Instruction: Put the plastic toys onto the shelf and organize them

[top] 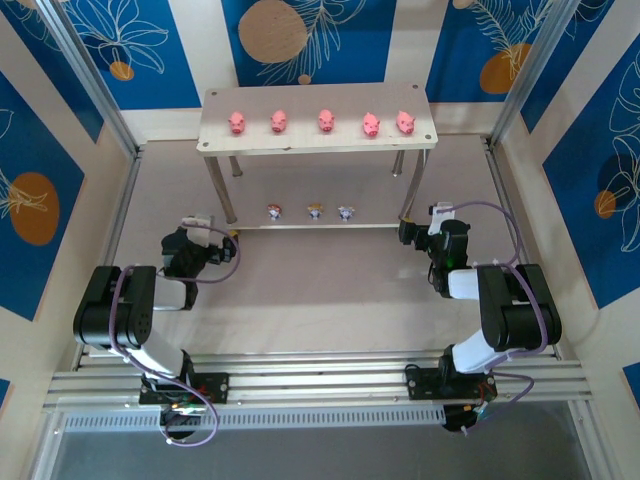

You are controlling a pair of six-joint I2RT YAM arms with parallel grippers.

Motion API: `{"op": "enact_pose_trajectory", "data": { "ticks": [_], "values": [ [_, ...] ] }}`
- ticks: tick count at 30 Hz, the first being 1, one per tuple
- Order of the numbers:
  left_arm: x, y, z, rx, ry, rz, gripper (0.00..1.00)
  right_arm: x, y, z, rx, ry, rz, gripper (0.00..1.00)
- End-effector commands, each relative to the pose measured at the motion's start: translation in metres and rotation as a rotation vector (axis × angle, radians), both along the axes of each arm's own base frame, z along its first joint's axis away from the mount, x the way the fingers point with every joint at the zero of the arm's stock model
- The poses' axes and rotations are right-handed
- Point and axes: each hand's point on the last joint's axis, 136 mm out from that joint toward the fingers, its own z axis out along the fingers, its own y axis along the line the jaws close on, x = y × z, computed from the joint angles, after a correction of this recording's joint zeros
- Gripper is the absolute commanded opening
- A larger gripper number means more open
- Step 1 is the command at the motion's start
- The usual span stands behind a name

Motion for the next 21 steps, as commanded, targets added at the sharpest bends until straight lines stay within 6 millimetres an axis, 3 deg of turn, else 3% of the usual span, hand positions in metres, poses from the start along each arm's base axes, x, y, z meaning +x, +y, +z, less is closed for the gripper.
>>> {"op": "enact_pose_trajectory", "data": {
  "ticks": [1, 21],
  "values": [
    [-0.0004, -0.0094, 0.0081, 0.006, -0.026, -0.048, 1.0, 0.0006, 0.0011, 0.0052, 0.015, -0.026, 0.006, 0.99],
    [0.0004, -0.0092, 0.0074, 0.006, -0.02, -0.047, 1.0, 0.0006, 0.0012, 0.0051, 0.015, -0.026, 0.006, 0.99]
  ]
}}
